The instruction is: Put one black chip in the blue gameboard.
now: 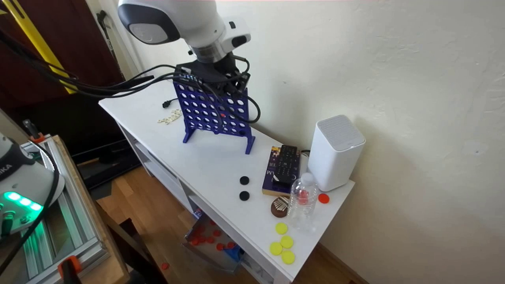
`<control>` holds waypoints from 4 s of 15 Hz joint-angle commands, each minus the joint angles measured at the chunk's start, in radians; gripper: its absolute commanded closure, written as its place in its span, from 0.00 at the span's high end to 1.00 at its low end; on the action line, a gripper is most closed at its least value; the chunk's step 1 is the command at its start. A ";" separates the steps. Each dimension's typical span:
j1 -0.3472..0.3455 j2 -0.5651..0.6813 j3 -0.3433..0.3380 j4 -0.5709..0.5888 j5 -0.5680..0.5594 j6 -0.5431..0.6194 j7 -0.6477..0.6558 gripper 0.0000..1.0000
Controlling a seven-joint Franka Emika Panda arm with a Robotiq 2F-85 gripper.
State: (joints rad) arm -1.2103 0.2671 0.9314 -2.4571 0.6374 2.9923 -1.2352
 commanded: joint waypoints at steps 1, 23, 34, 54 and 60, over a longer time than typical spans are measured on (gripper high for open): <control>-0.128 -0.006 0.124 -0.009 0.092 -0.009 -0.115 0.09; -0.384 0.124 0.361 -0.005 0.116 -0.031 -0.220 0.09; -0.440 0.221 0.398 -0.005 0.013 -0.007 -0.119 0.34; -0.456 0.404 0.368 0.031 -0.385 0.020 0.152 0.09; -0.461 0.460 0.353 0.049 -0.519 0.016 0.239 0.09</control>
State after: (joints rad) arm -1.6640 0.6727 1.2904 -2.4224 0.1993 2.9959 -1.0485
